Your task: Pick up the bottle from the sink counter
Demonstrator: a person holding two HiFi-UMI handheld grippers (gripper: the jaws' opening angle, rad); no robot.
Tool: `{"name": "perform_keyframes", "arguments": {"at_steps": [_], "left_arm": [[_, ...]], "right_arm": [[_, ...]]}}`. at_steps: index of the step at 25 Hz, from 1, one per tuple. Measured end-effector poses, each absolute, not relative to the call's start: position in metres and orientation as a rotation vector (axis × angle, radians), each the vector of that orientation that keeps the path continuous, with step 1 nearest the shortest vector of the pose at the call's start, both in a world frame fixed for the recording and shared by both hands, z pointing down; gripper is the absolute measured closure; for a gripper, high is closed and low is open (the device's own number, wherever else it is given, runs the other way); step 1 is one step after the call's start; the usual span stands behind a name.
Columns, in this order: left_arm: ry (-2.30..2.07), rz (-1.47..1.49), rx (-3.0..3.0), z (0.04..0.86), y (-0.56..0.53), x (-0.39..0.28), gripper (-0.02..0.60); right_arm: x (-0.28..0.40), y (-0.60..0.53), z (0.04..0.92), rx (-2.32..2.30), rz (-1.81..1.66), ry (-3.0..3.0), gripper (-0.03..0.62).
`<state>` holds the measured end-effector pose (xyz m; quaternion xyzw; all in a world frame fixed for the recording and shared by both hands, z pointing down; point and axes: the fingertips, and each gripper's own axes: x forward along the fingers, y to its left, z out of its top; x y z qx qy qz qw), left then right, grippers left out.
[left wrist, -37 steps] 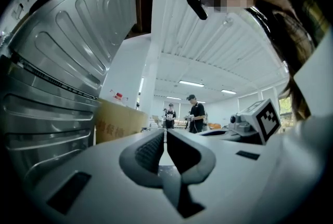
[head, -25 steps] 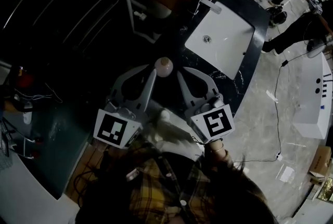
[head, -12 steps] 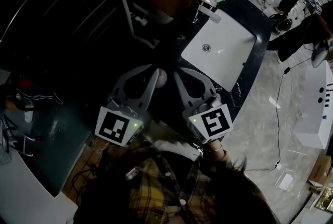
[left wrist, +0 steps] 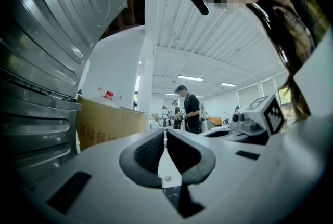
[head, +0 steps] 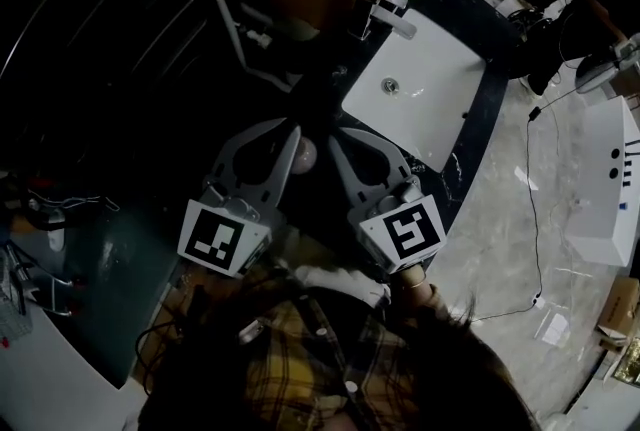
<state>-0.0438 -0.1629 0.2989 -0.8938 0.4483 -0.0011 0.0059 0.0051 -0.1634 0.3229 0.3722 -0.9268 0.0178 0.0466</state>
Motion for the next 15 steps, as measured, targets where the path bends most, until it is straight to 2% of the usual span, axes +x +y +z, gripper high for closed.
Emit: {"name": "perform_keyframes", "arguments": {"at_steps": [15], "left_arm": [[1.372,-0.074,-2.895,0.329,-0.176,-0.05,0.552]], "right_arm": [[0.005,-0.175,0.334,1.188,0.06,-2.763,0.577]]}}
